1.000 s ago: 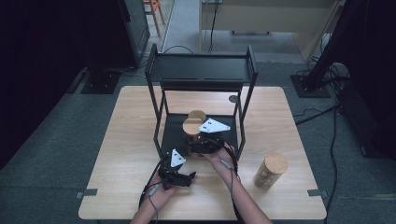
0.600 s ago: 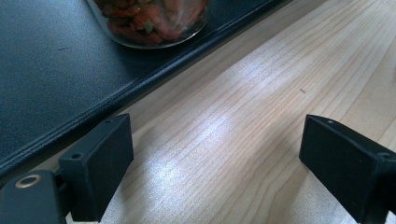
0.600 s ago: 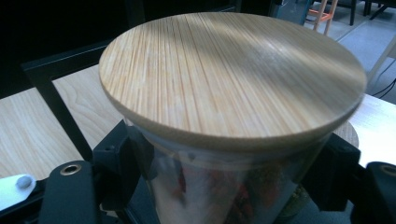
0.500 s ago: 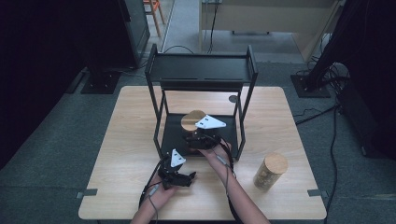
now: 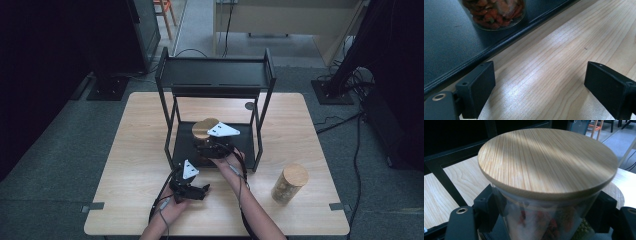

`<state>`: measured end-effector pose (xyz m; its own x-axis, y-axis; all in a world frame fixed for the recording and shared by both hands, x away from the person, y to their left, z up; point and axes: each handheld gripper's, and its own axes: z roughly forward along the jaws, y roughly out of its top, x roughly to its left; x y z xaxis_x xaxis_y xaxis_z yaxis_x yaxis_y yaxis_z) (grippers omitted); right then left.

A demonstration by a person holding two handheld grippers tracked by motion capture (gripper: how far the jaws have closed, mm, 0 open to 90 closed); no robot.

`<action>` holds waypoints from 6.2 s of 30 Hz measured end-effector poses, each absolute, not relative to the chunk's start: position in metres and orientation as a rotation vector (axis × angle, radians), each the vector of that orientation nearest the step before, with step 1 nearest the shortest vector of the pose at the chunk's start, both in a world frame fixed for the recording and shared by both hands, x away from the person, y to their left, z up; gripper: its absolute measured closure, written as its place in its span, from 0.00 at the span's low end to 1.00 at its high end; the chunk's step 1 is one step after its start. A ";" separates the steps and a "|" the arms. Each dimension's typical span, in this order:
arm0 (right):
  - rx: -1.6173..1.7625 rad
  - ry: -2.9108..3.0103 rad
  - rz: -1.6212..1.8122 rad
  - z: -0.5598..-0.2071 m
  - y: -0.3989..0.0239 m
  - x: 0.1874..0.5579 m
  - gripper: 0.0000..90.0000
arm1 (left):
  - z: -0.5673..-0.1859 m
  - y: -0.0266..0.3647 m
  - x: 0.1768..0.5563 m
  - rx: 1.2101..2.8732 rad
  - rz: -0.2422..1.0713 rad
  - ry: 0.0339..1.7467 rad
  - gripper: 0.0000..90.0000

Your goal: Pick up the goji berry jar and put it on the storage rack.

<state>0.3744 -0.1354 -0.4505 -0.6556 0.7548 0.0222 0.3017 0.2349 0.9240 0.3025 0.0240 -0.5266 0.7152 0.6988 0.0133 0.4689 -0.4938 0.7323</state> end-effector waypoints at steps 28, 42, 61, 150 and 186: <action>0.973 2.149 1.362 -0.446 -0.137 0.372 0.26 | -0.527 0.024 0.302 2.183 0.401 0.882 0.11; 0.983 2.171 1.342 -0.448 -0.144 0.368 0.26 | -0.527 0.024 0.302 2.179 0.401 0.884 0.11; 1.056 2.204 1.368 -0.450 -0.156 0.361 0.26 | -0.527 0.024 0.302 2.184 0.402 0.882 0.11; 0.970 2.297 1.319 -0.462 -0.194 0.302 0.26 | -0.527 0.024 0.301 2.184 0.401 0.881 0.11; 0.983 2.290 1.298 -0.446 -0.225 0.274 0.25 | -0.527 0.023 0.301 2.190 0.396 0.870 0.11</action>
